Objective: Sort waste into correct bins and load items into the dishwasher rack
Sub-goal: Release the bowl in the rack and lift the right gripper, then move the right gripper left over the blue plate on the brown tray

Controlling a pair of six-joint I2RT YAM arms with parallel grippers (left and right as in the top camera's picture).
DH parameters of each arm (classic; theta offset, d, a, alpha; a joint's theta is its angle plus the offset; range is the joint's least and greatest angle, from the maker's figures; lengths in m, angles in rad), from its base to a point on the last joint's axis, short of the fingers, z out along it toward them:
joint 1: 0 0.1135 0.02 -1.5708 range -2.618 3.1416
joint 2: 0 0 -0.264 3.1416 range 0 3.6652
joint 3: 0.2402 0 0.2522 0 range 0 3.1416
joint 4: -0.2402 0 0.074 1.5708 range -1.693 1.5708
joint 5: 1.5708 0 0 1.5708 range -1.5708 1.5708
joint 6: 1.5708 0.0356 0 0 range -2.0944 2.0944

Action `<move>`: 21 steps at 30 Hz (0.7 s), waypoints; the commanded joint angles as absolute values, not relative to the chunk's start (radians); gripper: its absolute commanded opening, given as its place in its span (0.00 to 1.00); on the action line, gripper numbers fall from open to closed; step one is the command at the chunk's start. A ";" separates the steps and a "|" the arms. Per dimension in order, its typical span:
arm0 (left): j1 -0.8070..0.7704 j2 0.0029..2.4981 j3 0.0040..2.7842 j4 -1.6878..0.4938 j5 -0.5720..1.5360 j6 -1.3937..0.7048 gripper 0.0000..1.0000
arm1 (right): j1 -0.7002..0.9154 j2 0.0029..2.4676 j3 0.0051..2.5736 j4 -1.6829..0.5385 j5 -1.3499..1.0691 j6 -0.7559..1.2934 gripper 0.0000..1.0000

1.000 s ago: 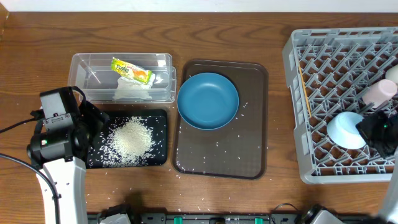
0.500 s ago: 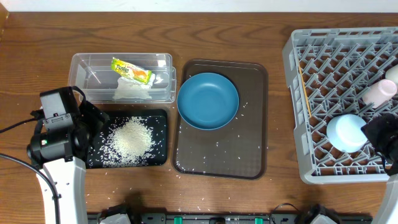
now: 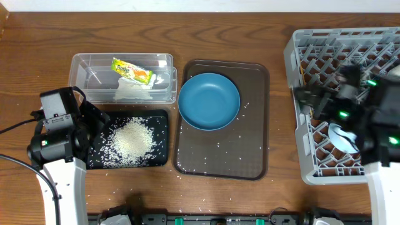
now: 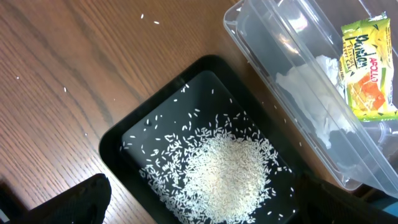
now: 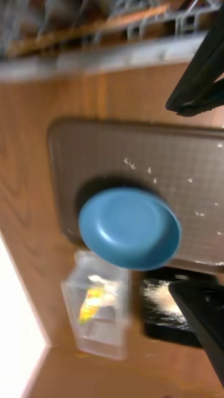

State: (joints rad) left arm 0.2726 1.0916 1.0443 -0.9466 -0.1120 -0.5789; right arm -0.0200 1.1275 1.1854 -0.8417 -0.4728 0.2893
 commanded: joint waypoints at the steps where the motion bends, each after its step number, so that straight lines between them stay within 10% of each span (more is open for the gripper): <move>1: 0.276 1.094 1.051 -0.953 -0.128 -0.577 0.97 | 0.172 1.233 1.371 -0.888 -0.304 0.274 0.82; 11: 0.276 1.094 1.051 -0.953 -0.128 -0.577 0.96 | 0.568 1.776 1.985 -1.266 -0.034 0.178 0.99; 21: 0.276 1.094 1.051 -0.953 -0.128 -0.577 0.96 | 0.668 2.063 2.056 -1.178 -0.067 0.244 0.99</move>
